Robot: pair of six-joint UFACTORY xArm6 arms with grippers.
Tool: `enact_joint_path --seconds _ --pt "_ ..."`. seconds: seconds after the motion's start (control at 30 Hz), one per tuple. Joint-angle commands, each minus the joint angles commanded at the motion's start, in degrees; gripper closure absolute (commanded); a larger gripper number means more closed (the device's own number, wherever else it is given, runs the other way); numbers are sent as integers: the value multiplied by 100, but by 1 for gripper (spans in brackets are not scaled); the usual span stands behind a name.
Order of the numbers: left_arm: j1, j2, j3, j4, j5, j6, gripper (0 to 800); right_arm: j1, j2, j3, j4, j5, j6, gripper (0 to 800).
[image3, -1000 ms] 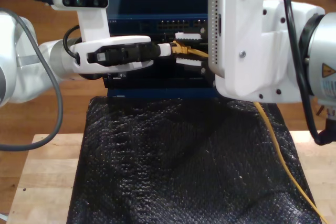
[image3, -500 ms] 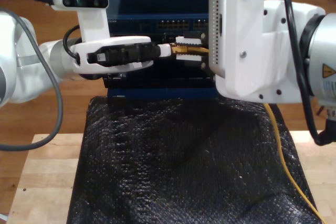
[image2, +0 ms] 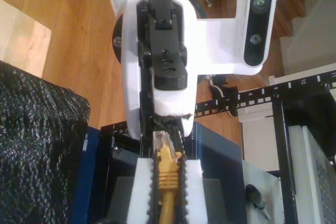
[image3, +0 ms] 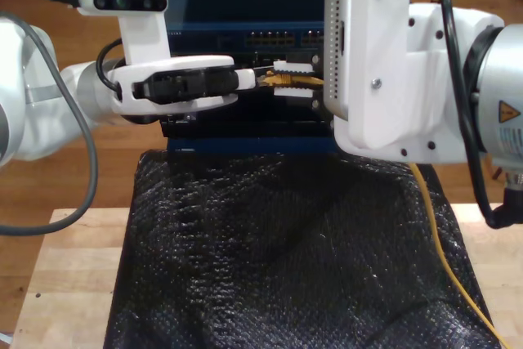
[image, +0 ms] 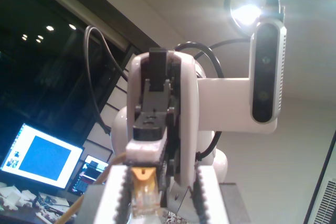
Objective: Grab the cable and plug it in
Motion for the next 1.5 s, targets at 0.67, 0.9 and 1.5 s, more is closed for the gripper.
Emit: enact_joint_path --seconds 0.67,0.9,1.5 --pt "202 -167 -26 18 -774 -35 95 -229 308 -360 -35 114 703 798" --pt "571 -290 -246 255 -1187 -18 36 -1064 352 -589 -35 730 1125 799" --pt "949 -1160 -668 3965 -3525 334 5 -3464 774 -1099 -44 3481 1160 799"
